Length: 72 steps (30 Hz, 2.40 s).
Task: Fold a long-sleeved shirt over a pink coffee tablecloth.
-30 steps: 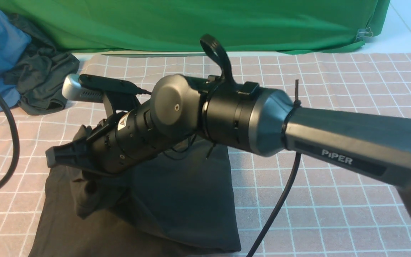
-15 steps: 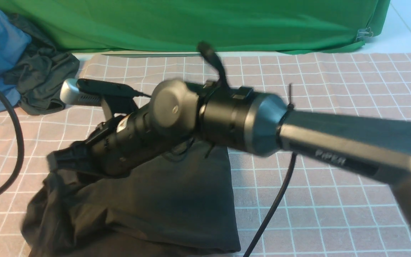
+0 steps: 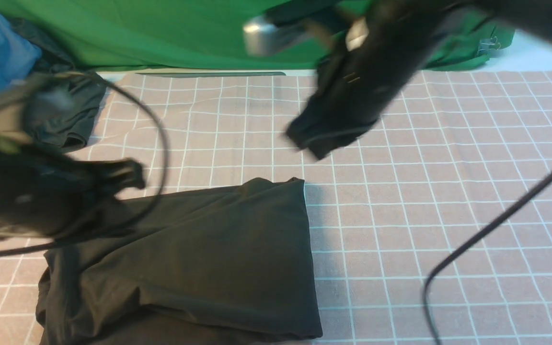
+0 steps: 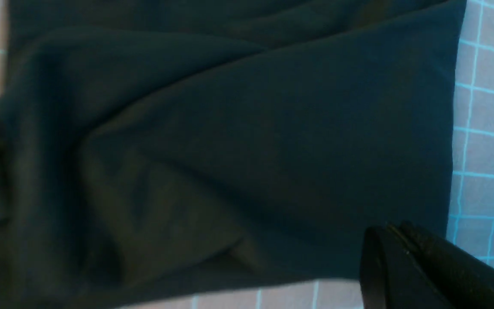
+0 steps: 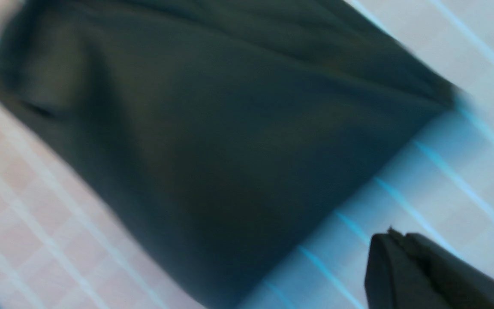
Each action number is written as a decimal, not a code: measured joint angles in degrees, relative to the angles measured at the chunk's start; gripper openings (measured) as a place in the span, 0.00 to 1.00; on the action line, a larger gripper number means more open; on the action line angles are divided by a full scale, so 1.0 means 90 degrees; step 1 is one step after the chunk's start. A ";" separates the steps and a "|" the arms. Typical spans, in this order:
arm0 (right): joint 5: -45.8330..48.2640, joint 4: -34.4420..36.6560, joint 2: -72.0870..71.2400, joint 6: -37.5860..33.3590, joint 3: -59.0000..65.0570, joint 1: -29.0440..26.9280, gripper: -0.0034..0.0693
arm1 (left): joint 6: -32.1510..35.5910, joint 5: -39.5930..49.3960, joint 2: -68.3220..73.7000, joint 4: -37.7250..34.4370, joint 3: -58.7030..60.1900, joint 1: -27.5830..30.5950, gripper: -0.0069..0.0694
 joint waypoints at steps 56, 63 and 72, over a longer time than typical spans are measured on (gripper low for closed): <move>-0.0690 0.0429 -0.0563 -0.0660 0.1345 -0.0515 0.10 | 0.0336 -0.0991 0.0015 0.1024 0.2132 0.2333 0.66; -0.0773 0.0591 -0.0563 -0.0690 0.1345 -0.0515 0.10 | 0.0544 -0.1607 0.0124 0.0839 0.2610 0.2333 0.81; -0.0775 0.0604 -0.0563 -0.0719 0.1345 -0.0515 0.10 | 0.0721 -0.1387 0.0628 0.0753 0.2505 0.2333 0.31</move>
